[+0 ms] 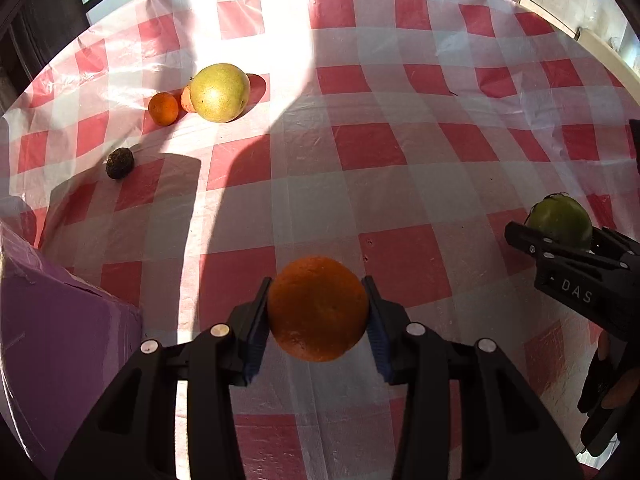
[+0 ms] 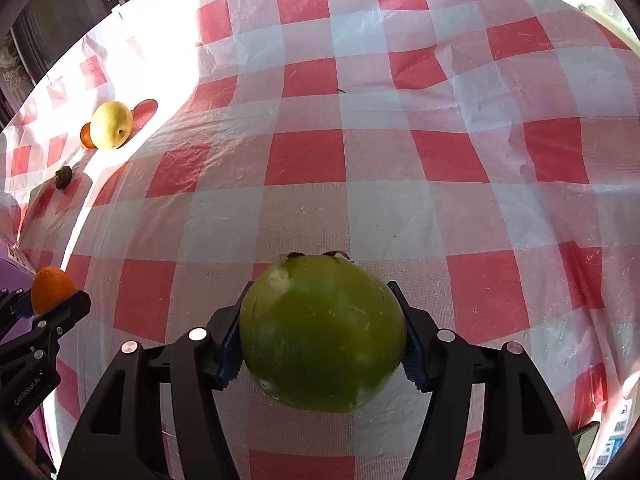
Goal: Organize fruits
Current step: 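Carry the orange and pomelo into the white box with both tools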
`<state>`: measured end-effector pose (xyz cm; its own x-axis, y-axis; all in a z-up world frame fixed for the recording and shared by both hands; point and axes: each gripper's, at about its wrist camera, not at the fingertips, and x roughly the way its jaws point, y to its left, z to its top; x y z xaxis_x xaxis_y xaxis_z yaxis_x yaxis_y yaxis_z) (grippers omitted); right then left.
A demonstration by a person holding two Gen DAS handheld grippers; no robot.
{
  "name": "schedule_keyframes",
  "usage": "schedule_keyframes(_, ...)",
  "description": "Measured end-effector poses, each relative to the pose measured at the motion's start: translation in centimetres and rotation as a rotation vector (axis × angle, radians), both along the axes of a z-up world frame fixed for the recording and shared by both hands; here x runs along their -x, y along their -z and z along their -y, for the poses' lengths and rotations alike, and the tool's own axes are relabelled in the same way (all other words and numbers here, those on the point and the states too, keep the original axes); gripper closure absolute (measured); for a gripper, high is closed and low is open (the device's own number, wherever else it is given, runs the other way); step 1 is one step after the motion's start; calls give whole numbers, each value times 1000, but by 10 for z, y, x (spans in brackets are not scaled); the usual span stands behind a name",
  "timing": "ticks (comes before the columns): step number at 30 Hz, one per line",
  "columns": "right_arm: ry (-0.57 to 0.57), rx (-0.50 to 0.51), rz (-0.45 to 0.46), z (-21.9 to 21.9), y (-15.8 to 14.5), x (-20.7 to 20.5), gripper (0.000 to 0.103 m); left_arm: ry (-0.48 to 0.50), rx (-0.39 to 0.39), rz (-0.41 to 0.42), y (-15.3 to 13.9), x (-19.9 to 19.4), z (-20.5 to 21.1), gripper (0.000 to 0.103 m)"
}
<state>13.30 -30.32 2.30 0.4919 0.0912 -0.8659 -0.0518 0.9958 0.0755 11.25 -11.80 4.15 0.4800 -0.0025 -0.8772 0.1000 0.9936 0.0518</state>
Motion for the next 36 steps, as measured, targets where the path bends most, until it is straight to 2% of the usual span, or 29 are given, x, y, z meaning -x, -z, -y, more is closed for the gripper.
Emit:
schedule_keyframes(9, -19, 21, 71, -10, -36, 14, 41, 56, 17, 77, -38, 23, -11, 60)
schedule_keyframes(19, -54, 2, 138, -52, -73, 36, 41, 97, 54, 202, -92, 52, -46, 60)
schedule_keyframes(27, -154, -48, 187, -119, -103, 68, 41, -15, 109, 260, -116, 84, -123, 60)
schedule_keyframes(36, -351, -121, 248, -218, -140, 108, 41, -210, 120, 240, -109, 119, -233, 60)
